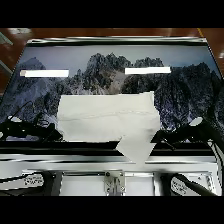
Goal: Fold the shirts.
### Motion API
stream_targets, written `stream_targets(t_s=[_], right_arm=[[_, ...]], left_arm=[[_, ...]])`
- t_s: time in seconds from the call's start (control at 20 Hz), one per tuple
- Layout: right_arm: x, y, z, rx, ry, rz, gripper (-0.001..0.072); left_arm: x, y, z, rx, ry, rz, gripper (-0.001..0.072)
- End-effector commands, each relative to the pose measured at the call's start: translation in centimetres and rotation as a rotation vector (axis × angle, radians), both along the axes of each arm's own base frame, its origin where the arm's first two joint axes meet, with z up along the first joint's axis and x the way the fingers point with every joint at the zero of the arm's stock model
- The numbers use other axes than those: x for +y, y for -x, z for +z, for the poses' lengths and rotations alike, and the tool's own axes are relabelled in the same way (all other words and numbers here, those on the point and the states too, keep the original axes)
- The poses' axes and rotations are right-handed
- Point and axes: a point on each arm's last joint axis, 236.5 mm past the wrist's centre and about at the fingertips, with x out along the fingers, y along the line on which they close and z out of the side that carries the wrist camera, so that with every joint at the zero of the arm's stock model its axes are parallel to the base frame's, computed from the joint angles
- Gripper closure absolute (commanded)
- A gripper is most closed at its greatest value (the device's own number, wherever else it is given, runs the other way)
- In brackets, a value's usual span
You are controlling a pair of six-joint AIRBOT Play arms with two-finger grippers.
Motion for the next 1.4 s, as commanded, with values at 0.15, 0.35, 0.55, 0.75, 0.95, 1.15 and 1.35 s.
stream_targets(t_s=[0.15,0.35,0.55,0.75,0.95,1.15,1.35], right_arm=[[2.0,-1.9,-2.4,-0.084,0.086,-0.057,0.0283],[2.2,-2.4,-2.4,-0.103,0.09,-0.062,0.0651],[3.5,-5.6,0.9,-0.264,-0.001,0.109,0.0652],[1.9,-16.4,8.3,-0.547,0.068,0.004,0.0654],[-0.2,-25.9,14.9,-0.769,0.122,-0.132,0.0655],[0.1,-29.8,10.9,-0.691,0.078,-0.155,0.0654],[0.9,-32.2,6.0,-0.606,0.005,-0.261,0.0651]], left_arm=[[-0.4,0.0,0.7,0.001,0.024,-0.006,0.0668],[-0.3,-0.2,0.7,-0.017,0.019,-0.021,0.0668],[-0.6,-5.5,5.1,-0.275,0.053,-0.047,0.0669],[1.2,-12.1,10.9,-0.47,0.0,-0.032,0.0671],[3.8,-18.0,13.2,-0.572,-0.093,0.057,0.0671],[2.5,-21.0,10.2,-0.498,-0.058,0.074,0.0669],[1.6,-22.6,6.3,-0.417,-0.034,0.096,0.0669]])
